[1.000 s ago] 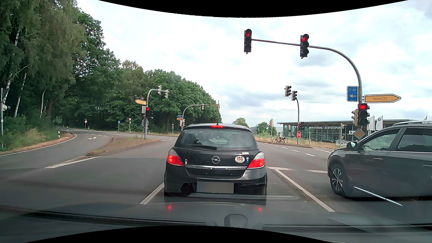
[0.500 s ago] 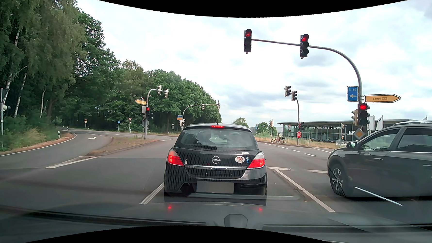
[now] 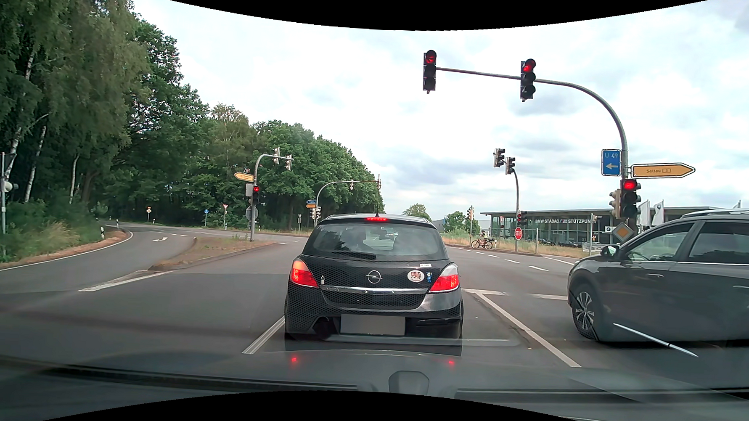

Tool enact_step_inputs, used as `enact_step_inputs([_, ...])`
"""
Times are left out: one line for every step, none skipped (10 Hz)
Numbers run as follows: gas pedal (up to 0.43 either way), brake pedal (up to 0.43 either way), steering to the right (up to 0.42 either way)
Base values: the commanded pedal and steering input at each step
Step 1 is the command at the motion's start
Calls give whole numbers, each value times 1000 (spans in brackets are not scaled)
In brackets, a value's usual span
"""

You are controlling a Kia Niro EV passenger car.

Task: Follow the waypoints while adhering to traffic rules and regulations

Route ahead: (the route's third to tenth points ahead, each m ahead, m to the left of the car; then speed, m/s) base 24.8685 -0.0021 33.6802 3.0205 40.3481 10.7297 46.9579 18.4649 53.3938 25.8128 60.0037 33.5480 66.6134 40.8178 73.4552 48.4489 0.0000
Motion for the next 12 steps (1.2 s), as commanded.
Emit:
enact_step_inputs([0,268,-4])
enact_step_inputs([0,268,-4])
enact_step_inputs([0,268,-4])
enact_step_inputs([0,268,-4])
enact_step_inputs([0,268,-4])
enact_step_inputs([0,268,-4])
enact_step_inputs([0,268,-4])
enact_step_inputs([0,268,-4])
enact_step_inputs([0,268,-4])
enact_step_inputs([0,268,-4])
enact_step_inputs([0,268,-4])
enact_step_inputs([0,268,-4])
